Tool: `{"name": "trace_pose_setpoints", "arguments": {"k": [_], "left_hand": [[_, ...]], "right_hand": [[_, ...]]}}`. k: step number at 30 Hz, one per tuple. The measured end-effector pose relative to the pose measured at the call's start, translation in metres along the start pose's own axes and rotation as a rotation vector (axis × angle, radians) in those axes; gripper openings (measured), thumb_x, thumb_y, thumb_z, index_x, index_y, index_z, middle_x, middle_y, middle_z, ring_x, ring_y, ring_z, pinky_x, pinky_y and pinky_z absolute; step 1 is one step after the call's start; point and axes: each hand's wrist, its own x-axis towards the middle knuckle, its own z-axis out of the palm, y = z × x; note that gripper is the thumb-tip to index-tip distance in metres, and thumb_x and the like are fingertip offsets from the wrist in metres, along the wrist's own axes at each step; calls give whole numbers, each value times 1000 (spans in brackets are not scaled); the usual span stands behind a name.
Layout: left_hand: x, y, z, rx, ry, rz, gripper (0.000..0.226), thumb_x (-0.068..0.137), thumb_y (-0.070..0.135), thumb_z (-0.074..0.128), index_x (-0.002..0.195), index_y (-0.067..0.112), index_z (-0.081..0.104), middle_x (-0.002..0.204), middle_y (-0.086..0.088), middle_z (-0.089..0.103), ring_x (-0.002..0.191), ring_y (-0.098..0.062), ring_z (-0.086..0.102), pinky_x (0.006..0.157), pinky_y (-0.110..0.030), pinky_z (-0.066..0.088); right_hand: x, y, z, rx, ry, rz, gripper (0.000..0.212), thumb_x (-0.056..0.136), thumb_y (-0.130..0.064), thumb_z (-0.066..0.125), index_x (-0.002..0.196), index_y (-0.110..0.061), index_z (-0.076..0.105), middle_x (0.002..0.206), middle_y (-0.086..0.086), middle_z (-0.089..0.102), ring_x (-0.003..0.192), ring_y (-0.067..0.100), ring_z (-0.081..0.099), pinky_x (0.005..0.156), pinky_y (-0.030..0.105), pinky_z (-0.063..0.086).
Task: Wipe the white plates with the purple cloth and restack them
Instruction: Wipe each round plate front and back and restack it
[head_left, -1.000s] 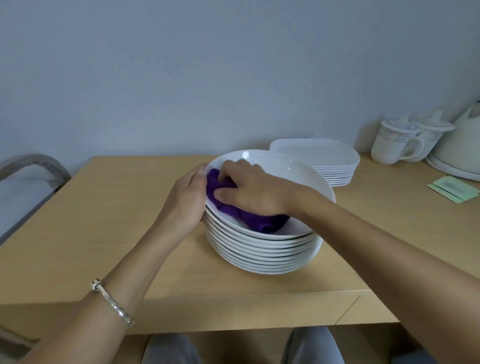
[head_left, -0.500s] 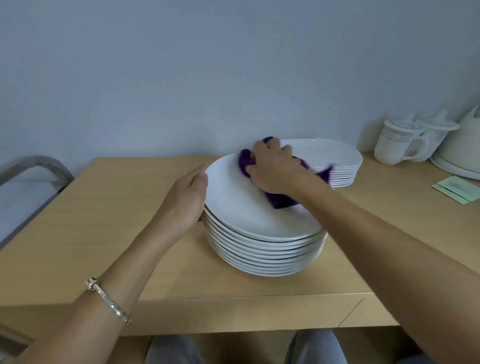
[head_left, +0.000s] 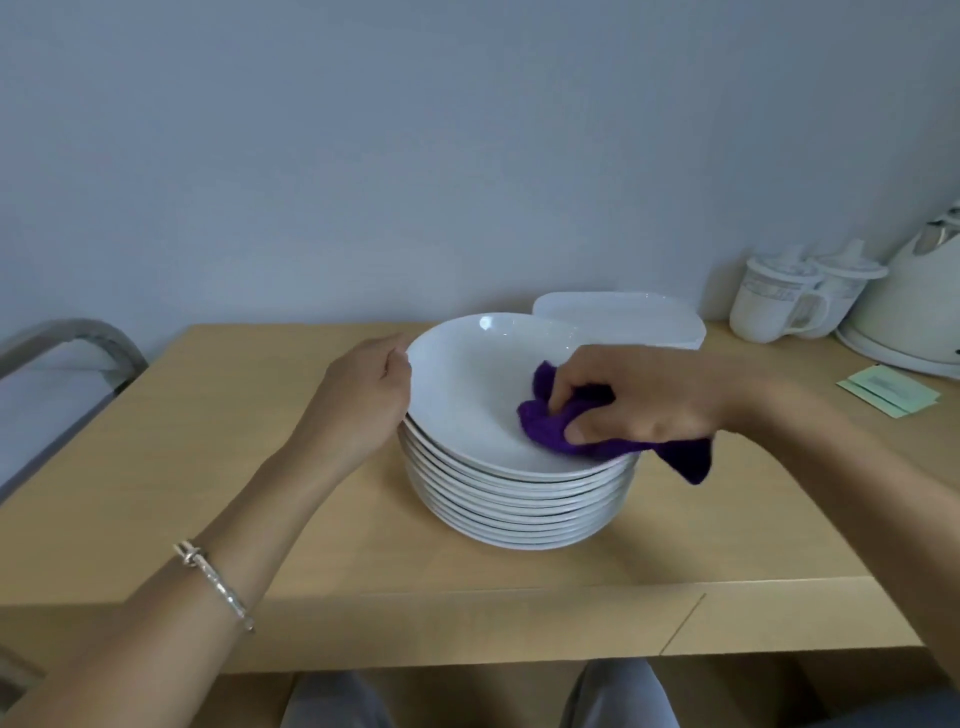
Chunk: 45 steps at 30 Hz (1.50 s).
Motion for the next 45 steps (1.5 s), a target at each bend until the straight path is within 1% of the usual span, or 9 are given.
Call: {"name": "trace_pose_setpoints", "arguments": {"k": [3, 7, 10, 14, 25, 30, 35, 41, 45], "left_hand": [[-8, 8, -10, 236, 47, 214, 42, 88, 36, 35, 101, 19, 71, 119, 2, 67, 120, -23, 58, 98, -36, 45], [-29, 30, -13, 368, -446, 367, 80, 74, 77, 23, 130, 36, 61, 141, 23, 51, 135, 12, 33, 119, -22, 9], [-33, 35, -15, 522, -552, 418, 93, 63, 91, 22, 137, 42, 53, 148, 29, 39, 138, 15, 24, 120, -25, -6], [-34, 41, -16, 612, -584, 426, 53, 89, 68, 43, 136, 44, 53, 148, 29, 39, 142, 11, 24, 120, -25, -2], [-32, 43, -14, 480, -627, 397, 31, 95, 53, 52, 123, 45, 64, 135, 34, 52, 133, 18, 32, 116, -18, 9], [-32, 45, -15, 479, -603, 430, 52, 80, 74, 34, 115, 52, 66, 126, 44, 50, 130, 21, 34, 112, -19, 26], [-30, 40, -11, 420, -549, 470, 71, 69, 77, 19, 107, 48, 71, 109, 65, 22, 127, 23, 33, 110, -26, 34], [-30, 41, -10, 297, -354, 554, 71, 79, 80, 26, 103, 36, 77, 97, 17, 75, 92, -12, 70, 81, -38, 53], [-28, 41, -1, 289, -108, 777, 67, 97, 66, 29, 87, 24, 80, 58, 10, 65, 54, -9, 54, 51, -20, 43]], "right_hand": [[17, 19, 0, -124, 259, 132, 19, 88, -35, 59, 107, -34, 62, 109, -9, 54, 105, 16, 47, 80, 30, 36], [34, 22, 6, -48, 488, 151, 19, 87, -28, 58, 104, -27, 67, 101, 1, 56, 99, 27, 49, 79, 35, 42], [33, 11, 6, -3, 605, 115, 16, 87, -26, 57, 100, -26, 67, 98, 1, 53, 96, 27, 49, 74, 32, 37], [23, 2, -2, 97, 677, 79, 18, 90, -28, 57, 105, -24, 66, 99, -4, 49, 98, 21, 48, 73, 28, 32], [-10, -12, -26, 264, 881, -6, 19, 90, -26, 60, 107, -23, 66, 99, -7, 50, 85, 8, 47, 65, -3, 33], [-13, -10, -24, 335, 879, -2, 17, 90, -25, 61, 106, -24, 66, 94, -11, 51, 88, 9, 51, 72, 19, 36], [-19, -5, -29, 425, 941, -15, 12, 89, -27, 63, 100, -30, 63, 90, -21, 50, 83, 2, 52, 75, 16, 39], [-20, -5, -23, 434, 906, -23, 9, 88, -26, 64, 92, -33, 59, 89, -23, 51, 82, 0, 53, 76, 18, 41], [-20, -6, -23, 465, 929, -39, 10, 88, -25, 64, 92, -34, 59, 90, -20, 54, 83, 3, 56, 82, 26, 45]]}}
